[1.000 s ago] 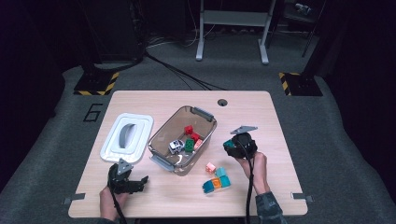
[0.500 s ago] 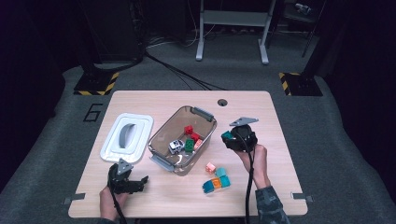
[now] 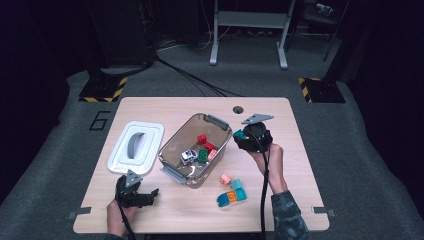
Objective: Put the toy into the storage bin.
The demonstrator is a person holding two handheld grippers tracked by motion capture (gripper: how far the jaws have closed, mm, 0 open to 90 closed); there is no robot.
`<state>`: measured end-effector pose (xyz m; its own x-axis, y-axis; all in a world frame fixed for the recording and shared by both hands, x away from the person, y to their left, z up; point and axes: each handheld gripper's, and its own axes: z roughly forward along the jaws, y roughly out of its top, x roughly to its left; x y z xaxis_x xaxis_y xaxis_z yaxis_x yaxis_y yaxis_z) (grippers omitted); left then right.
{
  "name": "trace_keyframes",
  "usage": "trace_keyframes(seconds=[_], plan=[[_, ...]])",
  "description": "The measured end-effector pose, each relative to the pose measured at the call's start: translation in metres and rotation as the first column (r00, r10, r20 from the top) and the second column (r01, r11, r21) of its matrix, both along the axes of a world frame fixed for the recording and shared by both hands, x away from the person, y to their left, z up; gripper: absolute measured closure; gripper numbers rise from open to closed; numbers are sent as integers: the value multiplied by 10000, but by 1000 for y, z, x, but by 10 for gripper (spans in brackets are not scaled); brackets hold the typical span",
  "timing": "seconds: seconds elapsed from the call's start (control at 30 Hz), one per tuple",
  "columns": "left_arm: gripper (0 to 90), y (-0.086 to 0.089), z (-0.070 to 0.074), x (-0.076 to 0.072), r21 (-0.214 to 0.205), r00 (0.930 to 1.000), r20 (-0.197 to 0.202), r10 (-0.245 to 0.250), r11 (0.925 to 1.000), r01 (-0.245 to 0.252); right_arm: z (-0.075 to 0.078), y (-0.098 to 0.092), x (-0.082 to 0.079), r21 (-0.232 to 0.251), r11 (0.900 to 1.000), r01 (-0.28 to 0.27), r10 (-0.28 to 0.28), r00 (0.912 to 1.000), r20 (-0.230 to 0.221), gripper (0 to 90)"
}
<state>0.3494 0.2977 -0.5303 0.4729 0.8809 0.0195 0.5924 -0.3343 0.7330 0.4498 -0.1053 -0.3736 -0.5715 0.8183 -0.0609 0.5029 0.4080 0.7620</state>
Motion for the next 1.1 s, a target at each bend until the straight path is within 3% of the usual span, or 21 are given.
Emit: trace_keyframes(seconds=[0.47, 0.67, 0.9, 1.0, 1.1], plan=[[74, 0, 0, 0, -7, 10000, -5, -6, 10000, 6, 9, 27, 19, -142, 9983, -561, 560, 9984, -64, 587], [74, 1, 0, 0, 63, 10000, -38, -69, 10000, 70, 4, 39, 28, -238, 9959, -869, 868, 9962, -89, 587], [75, 1, 0, 0, 68, 10000, -30, -65, 10000, 65, -4, 52, 36, -489, 9939, -989, 961, 9938, -566, 586], [74, 0, 0, 0, 73, 10000, -20, -61, 10000, 61, -9, 56, 38, -800, 9902, -1148, 1112, 9926, -481, 585], [75, 0, 0, 0, 81, 10000, 76, 12, 10000, -13, -12, 59, 37, -971, 9892, -1099, 1034, 9922, -691, 585]])
